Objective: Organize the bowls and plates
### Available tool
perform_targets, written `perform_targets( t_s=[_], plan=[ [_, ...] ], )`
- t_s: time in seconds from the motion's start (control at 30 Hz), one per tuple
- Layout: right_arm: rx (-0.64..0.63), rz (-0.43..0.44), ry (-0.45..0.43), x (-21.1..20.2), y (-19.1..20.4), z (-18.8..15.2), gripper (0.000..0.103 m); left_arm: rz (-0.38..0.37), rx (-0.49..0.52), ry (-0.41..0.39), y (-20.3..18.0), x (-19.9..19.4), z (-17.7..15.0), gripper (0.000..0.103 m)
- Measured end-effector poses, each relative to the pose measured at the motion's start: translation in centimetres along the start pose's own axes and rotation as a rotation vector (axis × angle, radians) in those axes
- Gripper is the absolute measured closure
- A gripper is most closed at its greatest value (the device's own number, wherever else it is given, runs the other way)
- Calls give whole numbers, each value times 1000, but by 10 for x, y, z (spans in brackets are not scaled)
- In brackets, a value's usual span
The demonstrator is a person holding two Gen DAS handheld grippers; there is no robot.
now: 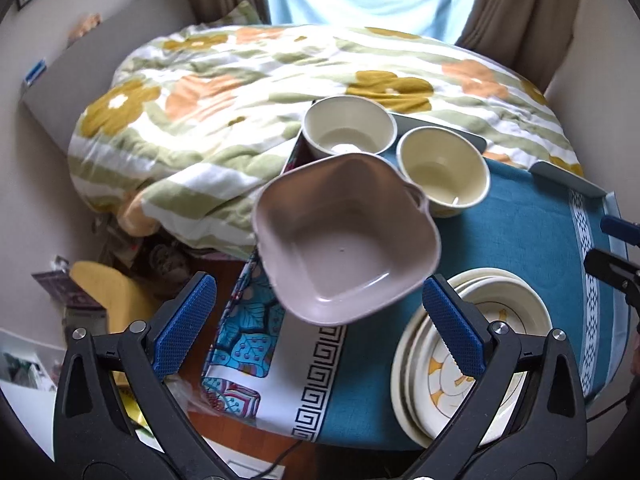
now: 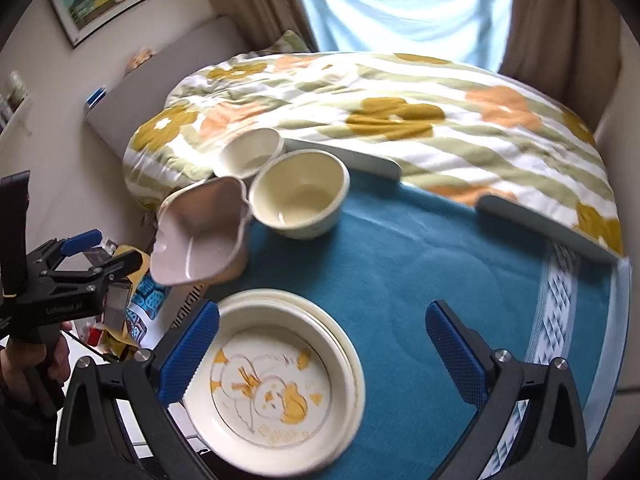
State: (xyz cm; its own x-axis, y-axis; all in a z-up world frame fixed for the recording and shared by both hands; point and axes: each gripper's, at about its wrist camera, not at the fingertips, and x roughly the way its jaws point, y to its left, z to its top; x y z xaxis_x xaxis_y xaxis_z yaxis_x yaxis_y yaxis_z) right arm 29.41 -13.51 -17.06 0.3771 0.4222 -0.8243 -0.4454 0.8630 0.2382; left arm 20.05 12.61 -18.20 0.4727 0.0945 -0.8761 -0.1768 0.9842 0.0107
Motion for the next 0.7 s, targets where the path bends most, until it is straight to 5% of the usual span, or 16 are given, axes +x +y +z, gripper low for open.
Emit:
perform_targets(
  t_s=[0.1, 0.23, 0.37, 0.43, 0.6, 0.7],
  plan=[
    [-45, 54, 55, 29, 24, 17, 0, -37, -54, 38, 20, 15, 3, 2],
    [-87, 90, 150, 80, 51, 30, 6, -98, -83, 122, 33, 49, 4, 28],
    [-76, 118, 261, 129, 64, 35, 41, -144, -84, 196, 39, 84, 5, 45],
    [-64, 129, 288, 146, 67, 36, 47, -164, -84, 223, 41, 99, 6, 51],
    [-36, 142, 320, 167, 71, 41, 69, -188, -66, 251, 41, 121, 13, 52],
    [-31, 141, 324, 174, 73, 45, 70, -194, -53, 253, 42, 128, 18, 52]
  ],
)
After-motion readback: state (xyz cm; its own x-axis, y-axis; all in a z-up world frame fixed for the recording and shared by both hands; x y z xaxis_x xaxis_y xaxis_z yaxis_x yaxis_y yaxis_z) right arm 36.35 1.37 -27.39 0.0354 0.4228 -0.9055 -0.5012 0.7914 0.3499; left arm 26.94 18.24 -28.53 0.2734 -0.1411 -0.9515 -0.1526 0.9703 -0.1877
